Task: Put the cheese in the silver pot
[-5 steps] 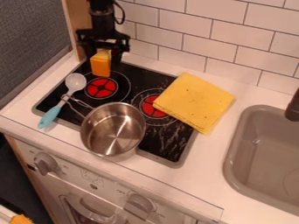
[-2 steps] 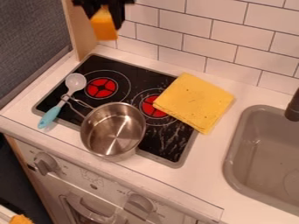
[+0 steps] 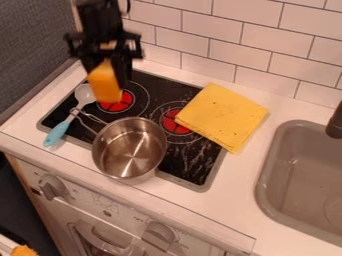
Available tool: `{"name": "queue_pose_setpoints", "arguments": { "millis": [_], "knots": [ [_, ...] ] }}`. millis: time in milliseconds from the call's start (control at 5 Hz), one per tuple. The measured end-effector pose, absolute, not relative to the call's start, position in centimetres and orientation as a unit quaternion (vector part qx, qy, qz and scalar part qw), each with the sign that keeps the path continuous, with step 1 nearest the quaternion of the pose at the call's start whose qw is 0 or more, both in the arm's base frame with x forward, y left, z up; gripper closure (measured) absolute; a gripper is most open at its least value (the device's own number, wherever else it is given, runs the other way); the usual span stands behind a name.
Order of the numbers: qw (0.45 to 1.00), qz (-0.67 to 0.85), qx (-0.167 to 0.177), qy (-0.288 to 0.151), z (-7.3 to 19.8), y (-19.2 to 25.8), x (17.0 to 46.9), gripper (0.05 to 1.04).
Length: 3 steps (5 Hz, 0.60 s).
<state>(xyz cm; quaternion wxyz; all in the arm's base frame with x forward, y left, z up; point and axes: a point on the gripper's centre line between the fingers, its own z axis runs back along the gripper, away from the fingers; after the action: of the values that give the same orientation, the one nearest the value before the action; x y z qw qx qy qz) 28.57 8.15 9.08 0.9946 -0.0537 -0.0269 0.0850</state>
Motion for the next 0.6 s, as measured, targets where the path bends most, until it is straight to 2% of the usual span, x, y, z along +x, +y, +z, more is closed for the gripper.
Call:
{"name": "queue_pose_setpoints", "arguments": {
  "millis": [200,400,600],
  "knots": [
    [0.998,0.050,-0.041,-0.020,7.6,6.4,25.6,0.571],
    [0.999,0.028,-0.034,-0.022,6.7,4.8,24.2,0.571],
    [0.999,0.017,-0.024,-0.035,5.8,3.9,24.3,0.571]
  ]
}}
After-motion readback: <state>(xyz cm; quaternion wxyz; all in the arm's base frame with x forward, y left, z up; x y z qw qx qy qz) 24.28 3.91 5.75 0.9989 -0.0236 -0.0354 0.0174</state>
